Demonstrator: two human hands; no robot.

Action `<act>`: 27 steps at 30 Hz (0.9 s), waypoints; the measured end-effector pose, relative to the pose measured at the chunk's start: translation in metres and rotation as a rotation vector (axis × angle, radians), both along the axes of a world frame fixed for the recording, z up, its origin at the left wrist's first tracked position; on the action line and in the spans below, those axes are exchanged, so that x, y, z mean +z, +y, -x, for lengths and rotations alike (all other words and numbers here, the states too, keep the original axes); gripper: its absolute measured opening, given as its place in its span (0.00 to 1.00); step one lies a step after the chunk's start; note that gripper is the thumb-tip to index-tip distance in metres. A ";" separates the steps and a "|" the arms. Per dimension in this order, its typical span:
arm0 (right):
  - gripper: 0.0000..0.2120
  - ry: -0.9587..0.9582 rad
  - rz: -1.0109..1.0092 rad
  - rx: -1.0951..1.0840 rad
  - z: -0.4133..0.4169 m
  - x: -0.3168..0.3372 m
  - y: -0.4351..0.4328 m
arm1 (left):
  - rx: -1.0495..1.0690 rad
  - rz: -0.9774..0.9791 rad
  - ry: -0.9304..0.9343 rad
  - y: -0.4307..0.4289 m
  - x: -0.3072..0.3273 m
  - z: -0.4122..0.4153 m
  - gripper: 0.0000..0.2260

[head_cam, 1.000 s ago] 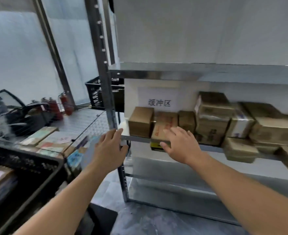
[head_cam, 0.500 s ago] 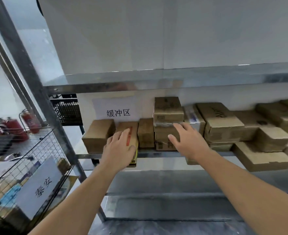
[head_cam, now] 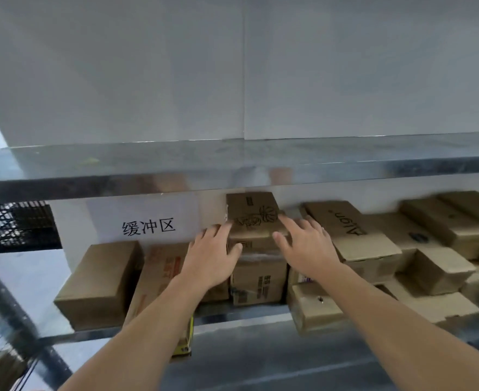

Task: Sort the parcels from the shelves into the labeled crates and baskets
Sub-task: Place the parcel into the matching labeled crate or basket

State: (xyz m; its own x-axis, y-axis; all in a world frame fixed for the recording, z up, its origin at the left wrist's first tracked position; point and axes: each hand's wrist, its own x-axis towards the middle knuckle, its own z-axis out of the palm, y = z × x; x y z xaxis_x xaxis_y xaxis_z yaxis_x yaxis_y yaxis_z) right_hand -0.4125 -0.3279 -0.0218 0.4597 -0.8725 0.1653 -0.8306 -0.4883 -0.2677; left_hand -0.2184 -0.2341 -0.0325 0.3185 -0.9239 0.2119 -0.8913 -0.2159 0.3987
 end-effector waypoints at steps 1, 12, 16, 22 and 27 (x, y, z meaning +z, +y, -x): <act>0.26 -0.006 -0.022 -0.020 -0.003 -0.002 -0.005 | -0.012 -0.015 0.007 -0.008 -0.004 -0.002 0.27; 0.23 -0.631 -0.285 -0.027 -0.017 -0.006 0.004 | -0.101 0.291 0.325 0.001 -0.025 0.011 0.25; 0.19 -0.827 -0.341 -0.017 -0.002 -0.005 0.015 | -0.058 0.451 0.603 0.020 -0.019 0.041 0.21; 0.15 -1.269 -0.660 -0.058 0.042 -0.012 0.037 | 0.185 0.602 0.680 0.045 -0.025 0.090 0.18; 0.15 -1.530 -1.033 -0.081 0.082 -0.034 0.072 | 0.281 0.665 0.905 0.079 -0.030 0.141 0.28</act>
